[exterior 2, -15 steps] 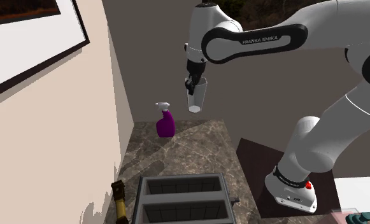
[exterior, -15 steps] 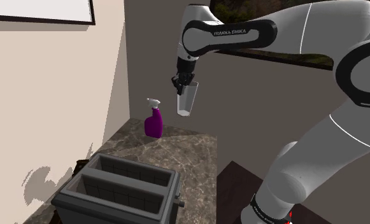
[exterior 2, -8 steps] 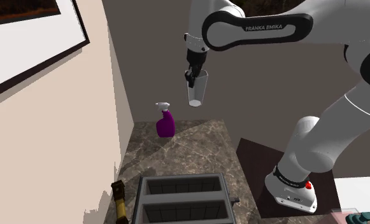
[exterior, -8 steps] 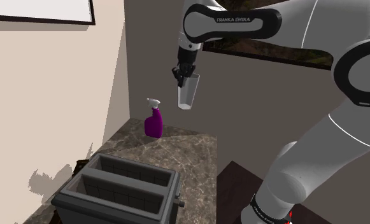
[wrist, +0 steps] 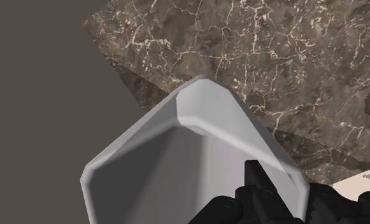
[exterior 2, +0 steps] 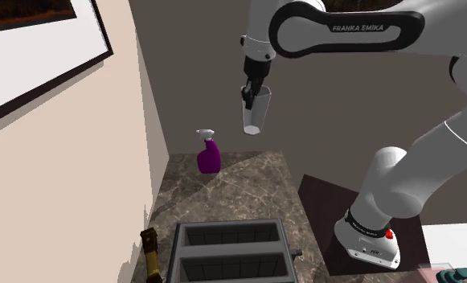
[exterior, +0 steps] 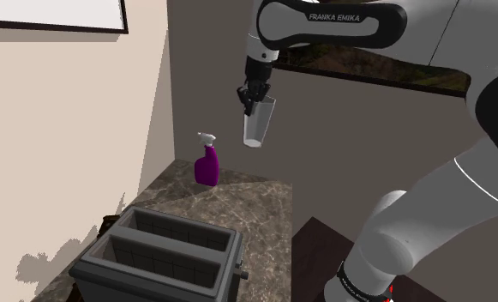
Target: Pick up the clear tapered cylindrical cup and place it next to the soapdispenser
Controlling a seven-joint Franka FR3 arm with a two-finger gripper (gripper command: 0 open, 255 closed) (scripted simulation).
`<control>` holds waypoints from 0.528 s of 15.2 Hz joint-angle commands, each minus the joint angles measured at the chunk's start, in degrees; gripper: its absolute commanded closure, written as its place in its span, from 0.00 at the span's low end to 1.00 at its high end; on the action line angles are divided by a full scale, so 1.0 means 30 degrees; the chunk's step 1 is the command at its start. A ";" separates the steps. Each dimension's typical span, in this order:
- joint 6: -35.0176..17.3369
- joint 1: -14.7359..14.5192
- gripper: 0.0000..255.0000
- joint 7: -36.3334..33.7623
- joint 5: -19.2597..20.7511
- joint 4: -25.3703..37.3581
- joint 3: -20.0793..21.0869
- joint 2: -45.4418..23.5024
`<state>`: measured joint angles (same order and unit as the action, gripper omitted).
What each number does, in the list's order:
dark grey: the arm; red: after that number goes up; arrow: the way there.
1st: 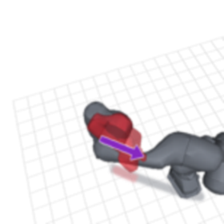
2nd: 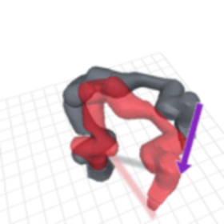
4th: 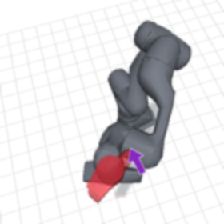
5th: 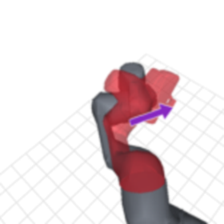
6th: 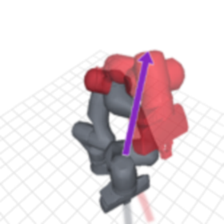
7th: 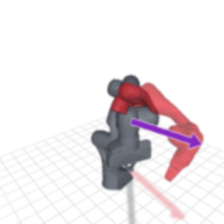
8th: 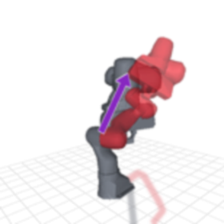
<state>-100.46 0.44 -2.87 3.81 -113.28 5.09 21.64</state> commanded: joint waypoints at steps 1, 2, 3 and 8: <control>0.0295 -0.0214 1.00 -0.0418 -0.0165 -0.1063 0.0290 0.1341; 0.0438 -0.0318 1.00 -0.0608 -0.0260 -0.1578 0.0427 0.1987; 0.0599 -0.0427 1.00 -0.0799 -0.0363 -0.2069 0.0568 0.2628; 0.1667 -0.1046 1.00 -0.1811 -0.1005 -0.4162 0.1345 0.5738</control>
<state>-96.33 -2.33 -7.82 1.17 -124.54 8.80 36.76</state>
